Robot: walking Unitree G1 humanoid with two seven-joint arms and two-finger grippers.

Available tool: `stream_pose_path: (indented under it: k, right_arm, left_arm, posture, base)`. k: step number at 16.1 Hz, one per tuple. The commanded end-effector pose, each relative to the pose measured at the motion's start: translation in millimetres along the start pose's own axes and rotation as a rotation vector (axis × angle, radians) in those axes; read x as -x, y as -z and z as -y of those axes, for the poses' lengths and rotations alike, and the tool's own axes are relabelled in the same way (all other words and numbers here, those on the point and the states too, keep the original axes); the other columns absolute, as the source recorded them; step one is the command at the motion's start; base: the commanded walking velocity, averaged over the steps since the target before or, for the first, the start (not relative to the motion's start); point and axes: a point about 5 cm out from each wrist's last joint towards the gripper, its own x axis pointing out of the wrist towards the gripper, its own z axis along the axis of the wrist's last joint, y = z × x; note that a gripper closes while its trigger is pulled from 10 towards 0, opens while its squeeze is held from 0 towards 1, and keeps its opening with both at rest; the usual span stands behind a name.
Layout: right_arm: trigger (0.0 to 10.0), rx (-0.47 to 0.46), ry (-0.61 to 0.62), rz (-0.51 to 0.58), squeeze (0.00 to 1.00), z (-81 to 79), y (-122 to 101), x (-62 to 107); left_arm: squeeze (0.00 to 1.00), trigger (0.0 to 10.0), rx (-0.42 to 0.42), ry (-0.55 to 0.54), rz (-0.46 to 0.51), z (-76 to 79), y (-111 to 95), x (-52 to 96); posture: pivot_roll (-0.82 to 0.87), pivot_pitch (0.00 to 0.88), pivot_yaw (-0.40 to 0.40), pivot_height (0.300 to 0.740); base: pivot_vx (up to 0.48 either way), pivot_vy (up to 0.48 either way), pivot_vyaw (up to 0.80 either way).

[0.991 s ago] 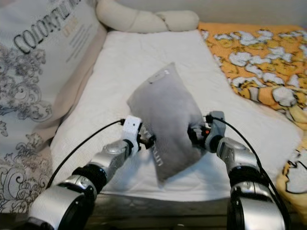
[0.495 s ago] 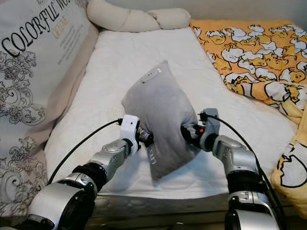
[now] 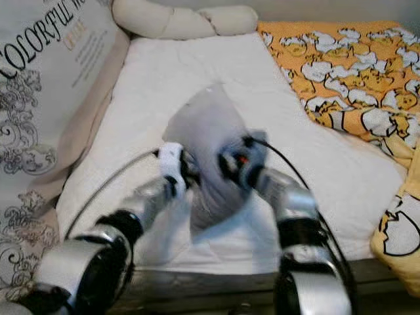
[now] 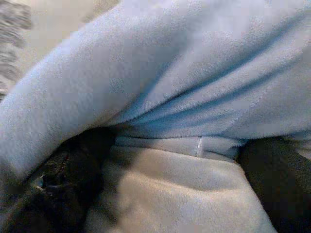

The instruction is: Clean up the room

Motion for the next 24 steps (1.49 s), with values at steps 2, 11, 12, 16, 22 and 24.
stream_pose_path:
  k: [2,11,12,16,22,24]
  right_arm:
    - [10.0,-0.028,-0.161,0.013,0.0,-42.5,-3.9,-25.6]
    - [10.0,-0.143,0.062,0.005,0.0,0.7,32.8,29.3]
    - [10.0,-0.145,0.081,-0.001,0.0,4.1,37.2,34.9]
    - [10.0,-0.209,0.312,-0.017,0.0,37.6,67.5,91.3]
    - [10.0,-0.197,0.325,-0.013,0.0,35.4,68.5,93.2]
    - [10.0,-0.183,0.312,-0.018,0.0,30.4,67.5,89.1]
  left_arm:
    - [0.0,10.0,-0.031,0.098,0.195,-7.7,-58.0,3.5]
    - [0.0,10.0,-0.261,0.206,0.278,-46.7,-94.3,47.8]
    - [0.0,10.0,-0.255,0.207,0.259,-46.7,-86.6,48.4]
    - [0.0,10.0,-0.255,-0.078,0.208,-90.3,-46.5,68.3]
    - [0.0,10.0,-0.409,-0.594,0.277,-148.5,-80.0,91.5]
    - [0.0,10.0,-0.533,-0.609,0.032,-155.5,-42.2,86.7]
  posture:
    - [-0.07,0.0,0.045,0.74]
    - [-0.05,0.0,0.053,0.74]
    - [-0.05,0.0,0.053,0.74]
    - [-0.06,0.0,0.064,0.74]
    - [-0.07,0.0,0.058,0.74]
    - [-0.07,0.0,0.059,0.74]
  base:
    - [0.0,0.0,0.0]
    - [0.0,0.0,0.0]
    - [0.0,0.0,0.0]
    - [0.0,0.0,0.0]
    - [0.0,0.0,0.0]
    - [0.0,0.0,0.0]
